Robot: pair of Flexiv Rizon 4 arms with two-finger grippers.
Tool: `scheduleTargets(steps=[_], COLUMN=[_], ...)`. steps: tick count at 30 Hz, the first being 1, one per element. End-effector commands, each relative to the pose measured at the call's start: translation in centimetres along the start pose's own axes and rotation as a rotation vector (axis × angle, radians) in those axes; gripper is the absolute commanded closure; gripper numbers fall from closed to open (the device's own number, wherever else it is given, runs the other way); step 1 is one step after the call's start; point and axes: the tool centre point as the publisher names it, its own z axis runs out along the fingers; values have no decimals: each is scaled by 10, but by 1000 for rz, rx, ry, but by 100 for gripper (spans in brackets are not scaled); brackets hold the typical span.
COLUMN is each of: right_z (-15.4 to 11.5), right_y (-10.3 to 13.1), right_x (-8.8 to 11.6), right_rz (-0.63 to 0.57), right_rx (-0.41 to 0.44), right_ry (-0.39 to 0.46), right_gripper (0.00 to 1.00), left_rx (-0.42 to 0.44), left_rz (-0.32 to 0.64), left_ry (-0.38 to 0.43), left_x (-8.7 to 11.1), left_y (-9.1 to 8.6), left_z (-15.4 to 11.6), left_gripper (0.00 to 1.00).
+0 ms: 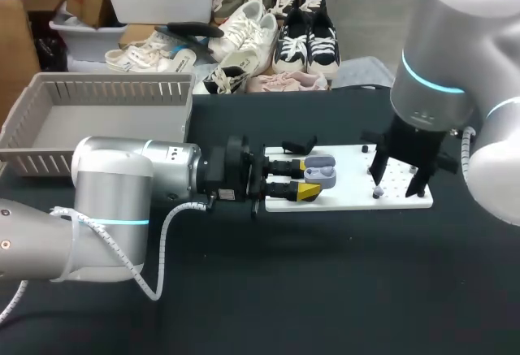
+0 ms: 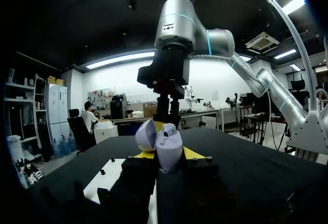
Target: Pick up each earbud case from the left stands, insert the matching earbuds, close the lid, and place the case in the box.
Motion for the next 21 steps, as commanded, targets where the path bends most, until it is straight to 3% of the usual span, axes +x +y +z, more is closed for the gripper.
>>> scheduleTargets(steps=[1, 21], right_z=[4, 28], right_y=[-2, 4], right_x=[0, -13], right_rz=[5, 57], right_rx=[-7, -21], right_ry=[-5, 11], right_gripper=[50, 52], left_rx=[-2, -2], left_rz=[1, 1], left_ry=[0, 0], left_x=[0, 0], left_y=[-1, -1], left_z=[0, 0], left_gripper=[100, 100])
